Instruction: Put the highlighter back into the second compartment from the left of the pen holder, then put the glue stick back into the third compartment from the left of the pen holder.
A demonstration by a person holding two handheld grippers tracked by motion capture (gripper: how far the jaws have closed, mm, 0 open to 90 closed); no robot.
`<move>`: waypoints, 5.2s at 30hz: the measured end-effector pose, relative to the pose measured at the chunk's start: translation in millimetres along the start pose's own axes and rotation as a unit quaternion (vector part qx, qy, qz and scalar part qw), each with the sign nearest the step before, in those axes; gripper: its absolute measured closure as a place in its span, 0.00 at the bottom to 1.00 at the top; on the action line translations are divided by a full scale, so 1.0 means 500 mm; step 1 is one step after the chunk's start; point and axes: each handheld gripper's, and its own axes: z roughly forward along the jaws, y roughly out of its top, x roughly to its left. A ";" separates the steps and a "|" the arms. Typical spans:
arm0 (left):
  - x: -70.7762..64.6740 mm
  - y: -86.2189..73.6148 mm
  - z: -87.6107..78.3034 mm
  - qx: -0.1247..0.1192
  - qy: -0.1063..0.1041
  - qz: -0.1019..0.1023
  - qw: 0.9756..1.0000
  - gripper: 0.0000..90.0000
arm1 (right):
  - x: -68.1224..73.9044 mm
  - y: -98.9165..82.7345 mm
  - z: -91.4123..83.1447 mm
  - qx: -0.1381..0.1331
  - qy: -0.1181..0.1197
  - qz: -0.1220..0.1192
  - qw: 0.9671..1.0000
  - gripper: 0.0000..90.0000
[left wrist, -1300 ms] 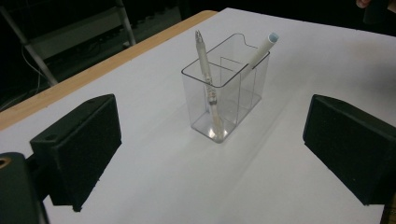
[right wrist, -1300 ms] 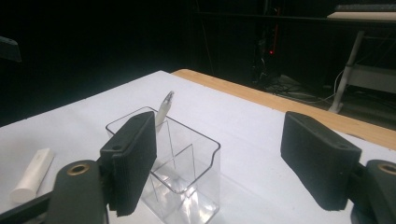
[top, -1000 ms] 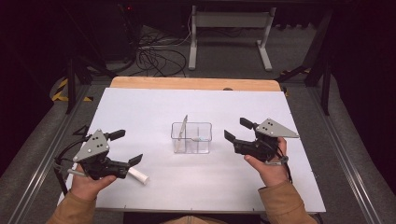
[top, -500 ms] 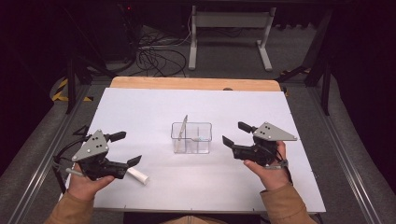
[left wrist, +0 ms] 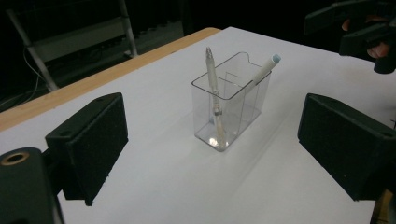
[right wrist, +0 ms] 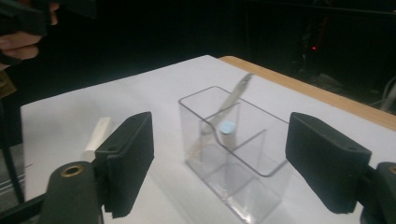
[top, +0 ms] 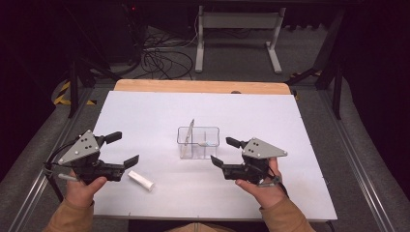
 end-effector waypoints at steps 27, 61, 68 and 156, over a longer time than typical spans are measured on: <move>0.003 0.004 -0.017 -0.016 0.020 0.000 1.000 0.11 | 0.113 0.000 0.113 0.014 0.088 -0.026 0.996 0.27; 0.004 0.003 -0.019 -0.017 0.026 0.003 1.000 0.11 | 0.191 -0.055 0.245 0.074 0.151 -0.027 0.985 0.27; 0.006 0.002 -0.019 -0.016 0.026 0.001 1.000 0.11 | 0.203 -0.064 0.258 0.084 0.153 -0.013 0.984 0.27; 0.007 0.003 -0.024 -0.015 0.032 0.002 0.999 0.11 | 0.221 -0.023 0.246 0.152 0.113 -0.053 0.980 0.72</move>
